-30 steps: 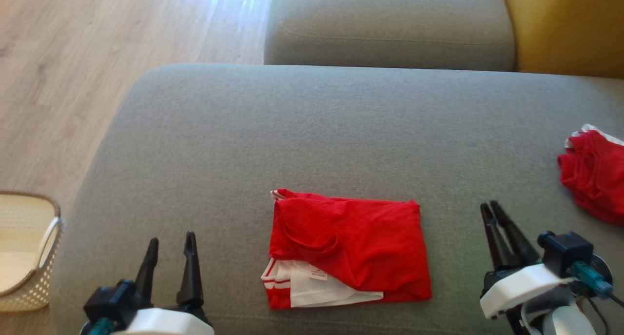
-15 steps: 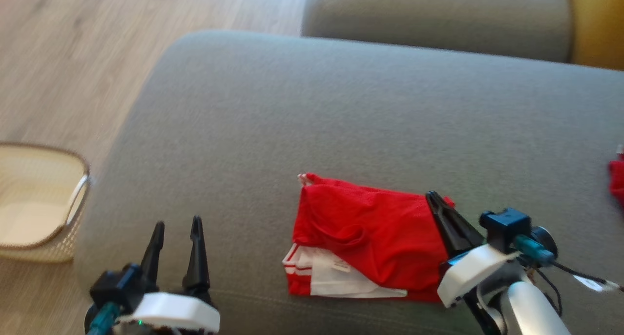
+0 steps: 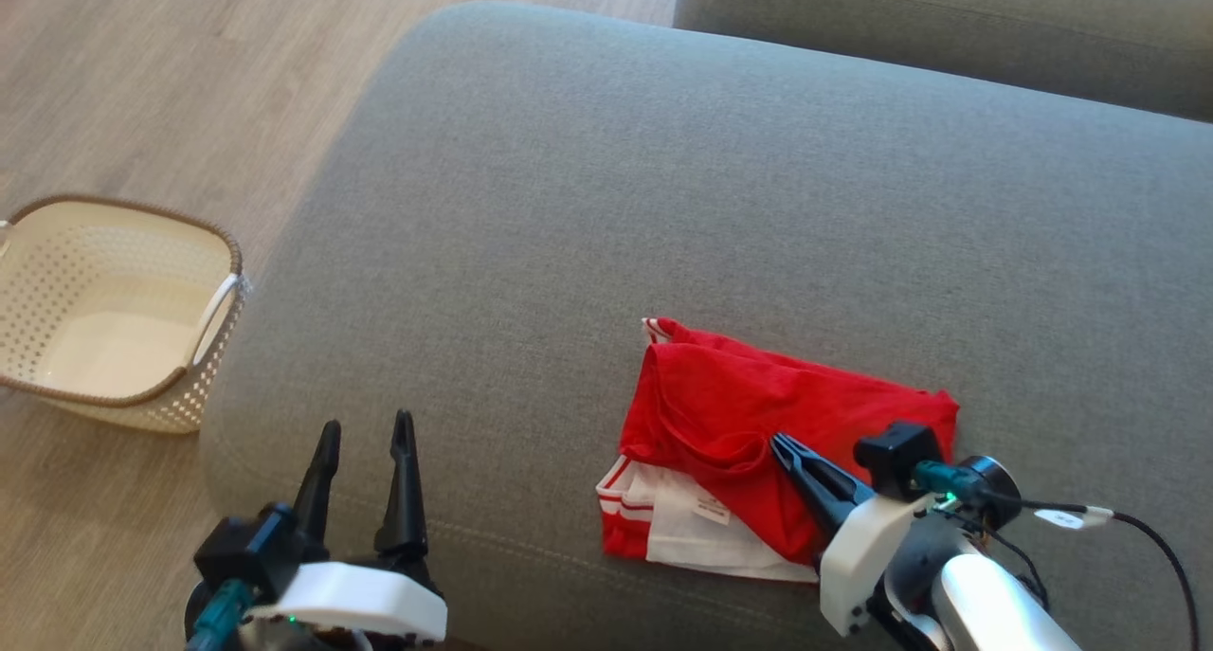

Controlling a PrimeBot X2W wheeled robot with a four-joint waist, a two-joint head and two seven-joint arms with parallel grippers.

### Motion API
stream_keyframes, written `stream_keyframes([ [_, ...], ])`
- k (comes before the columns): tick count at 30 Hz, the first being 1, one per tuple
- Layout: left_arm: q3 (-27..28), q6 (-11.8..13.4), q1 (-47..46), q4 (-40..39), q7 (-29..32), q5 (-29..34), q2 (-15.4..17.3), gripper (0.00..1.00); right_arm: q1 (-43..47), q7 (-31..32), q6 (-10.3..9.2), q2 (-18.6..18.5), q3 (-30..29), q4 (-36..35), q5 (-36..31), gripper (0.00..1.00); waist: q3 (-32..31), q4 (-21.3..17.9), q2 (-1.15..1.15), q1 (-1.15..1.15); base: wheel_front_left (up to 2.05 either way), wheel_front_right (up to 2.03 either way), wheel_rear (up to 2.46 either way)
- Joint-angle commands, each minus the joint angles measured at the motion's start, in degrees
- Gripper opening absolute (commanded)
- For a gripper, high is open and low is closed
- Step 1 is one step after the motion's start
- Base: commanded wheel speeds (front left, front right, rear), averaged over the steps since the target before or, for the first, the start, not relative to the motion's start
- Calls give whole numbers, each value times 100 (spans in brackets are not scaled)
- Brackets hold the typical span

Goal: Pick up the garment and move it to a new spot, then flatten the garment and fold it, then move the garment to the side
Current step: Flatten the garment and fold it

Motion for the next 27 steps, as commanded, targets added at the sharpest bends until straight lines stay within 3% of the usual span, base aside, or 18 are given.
stream_keyframes([
  [1,139,26,-273,-219,-71,-40,-22,100,-226,-13,-2,-73,156,-112,3,0,13,29,0,-1,0,0,0],
  [10,150,27,-272,-219,-71,175,-22,100,-298,84,-2,-79,672,112,271,0,-2,28,0,-1,0,0,0],
  [19,173,9,-265,-181,-71,150,-22,100,-188,442,-2,-316,1887,-601,1448,0,-96,-107,0,-1,0,0,0],
  [23,171,0,-255,-174,-71,149,-22,100,-248,306,-2,-473,1685,-804,1552,0,-123,-136,0,-1,0,0,0],
  [27,166,-14,-241,-159,-71,157,-22,100,-258,141,-2,-456,1159,-651,1136,0,-148,-129,0,-1,0,0,0],
])
